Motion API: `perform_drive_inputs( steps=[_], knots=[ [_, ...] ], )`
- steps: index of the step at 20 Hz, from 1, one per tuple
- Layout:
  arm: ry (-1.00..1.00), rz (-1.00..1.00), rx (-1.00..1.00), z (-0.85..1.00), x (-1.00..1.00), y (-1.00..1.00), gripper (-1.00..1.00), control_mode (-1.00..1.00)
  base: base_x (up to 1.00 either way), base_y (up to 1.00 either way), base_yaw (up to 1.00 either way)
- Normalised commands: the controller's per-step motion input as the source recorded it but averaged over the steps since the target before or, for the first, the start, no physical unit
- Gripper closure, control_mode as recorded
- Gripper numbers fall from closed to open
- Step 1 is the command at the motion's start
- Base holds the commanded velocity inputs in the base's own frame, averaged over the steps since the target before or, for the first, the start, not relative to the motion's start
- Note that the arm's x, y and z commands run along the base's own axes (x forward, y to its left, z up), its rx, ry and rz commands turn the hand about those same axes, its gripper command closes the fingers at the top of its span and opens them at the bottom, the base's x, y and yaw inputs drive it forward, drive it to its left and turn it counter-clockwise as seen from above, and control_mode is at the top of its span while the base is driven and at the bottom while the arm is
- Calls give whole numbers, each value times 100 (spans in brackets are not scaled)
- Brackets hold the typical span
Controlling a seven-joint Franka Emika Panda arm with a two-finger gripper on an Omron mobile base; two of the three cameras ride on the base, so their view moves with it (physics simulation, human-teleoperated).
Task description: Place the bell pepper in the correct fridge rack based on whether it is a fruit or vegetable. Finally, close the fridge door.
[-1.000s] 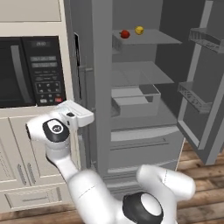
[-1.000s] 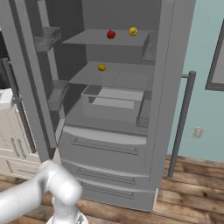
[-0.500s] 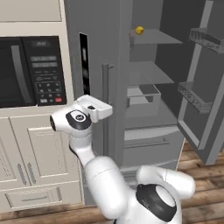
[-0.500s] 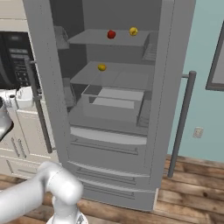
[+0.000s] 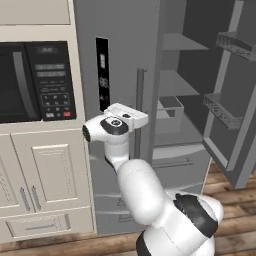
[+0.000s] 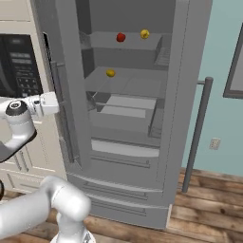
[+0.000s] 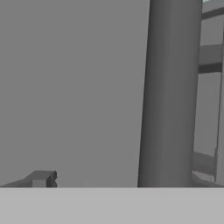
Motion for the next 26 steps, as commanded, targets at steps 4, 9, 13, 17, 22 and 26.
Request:
perform_drive_inputs(
  steps=[4, 9, 13, 17, 22, 26],
  knots=[
    [0, 0, 0, 6, 47, -50, -100, -100, 0, 0, 0],
    [0, 0, 0, 7, 50, -42, -100, -100, 0, 0, 0],
    [0, 0, 0, 14, 46, -35, -100, -100, 0, 0, 0],
    [0, 0, 0, 21, 47, -25, -100, -100, 0, 0, 0],
    [0, 0, 0, 21, 52, -10, -100, -100, 0, 0, 0],
    [0, 0, 0, 17, 53, -10, -100, -100, 0, 0, 0]
  ],
)
